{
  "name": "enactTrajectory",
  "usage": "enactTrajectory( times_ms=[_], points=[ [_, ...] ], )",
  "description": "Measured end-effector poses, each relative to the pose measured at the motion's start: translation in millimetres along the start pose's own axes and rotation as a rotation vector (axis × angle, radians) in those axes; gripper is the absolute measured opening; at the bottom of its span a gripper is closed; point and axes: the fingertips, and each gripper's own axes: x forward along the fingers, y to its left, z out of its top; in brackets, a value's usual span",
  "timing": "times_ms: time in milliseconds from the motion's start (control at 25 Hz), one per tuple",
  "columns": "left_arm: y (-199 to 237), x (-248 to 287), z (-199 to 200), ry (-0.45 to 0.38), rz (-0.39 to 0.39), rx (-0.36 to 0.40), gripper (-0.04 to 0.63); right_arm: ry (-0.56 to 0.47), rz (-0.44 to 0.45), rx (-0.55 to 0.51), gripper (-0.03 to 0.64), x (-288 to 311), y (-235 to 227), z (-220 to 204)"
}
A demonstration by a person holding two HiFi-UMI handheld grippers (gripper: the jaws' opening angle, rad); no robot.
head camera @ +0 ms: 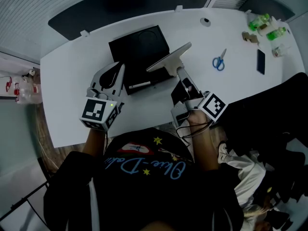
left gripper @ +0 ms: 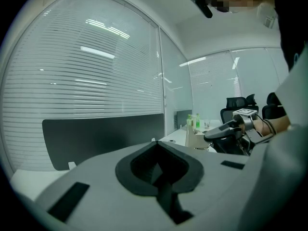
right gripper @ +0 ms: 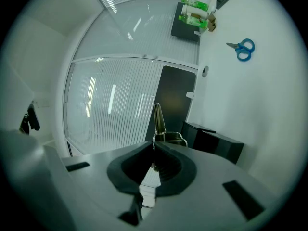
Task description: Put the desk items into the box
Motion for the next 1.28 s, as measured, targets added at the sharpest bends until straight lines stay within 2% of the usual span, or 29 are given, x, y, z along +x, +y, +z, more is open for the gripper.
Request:
enactTrajectory(
  times_ms=[80,240,560,800,1040,1280],
  points=[
    [2,-1,-2,0.028,0.002,-0.007,0.009,-0.002,-0.009,0.007,0.015,1,-2,-5],
    [6,-2,-2,-0.011,-0.022,-0.011,0.009,-0.002,-0.029,0.021,0.015,4,-7,-15],
    [25,-9,-12,0.006,-0.006,-0.019,0.009,0.005,-0.080,0.045,0.015,13,-20,-36],
    [27,-10,-19,0.011,-0.013,-0.022,0.009,0.003,-0.114,0.124,0.015,16,-36,-47],
    [39,-13,-25,0.014,-0.013,-0.032,0.009,0.001,-0.150,0.147,0.015,24,-44,-60],
    [31,-12,-34,0.007,0.004,-0.014,0.009,0.007,-0.173,0.181,0.017,18,-65,-61]
  ],
)
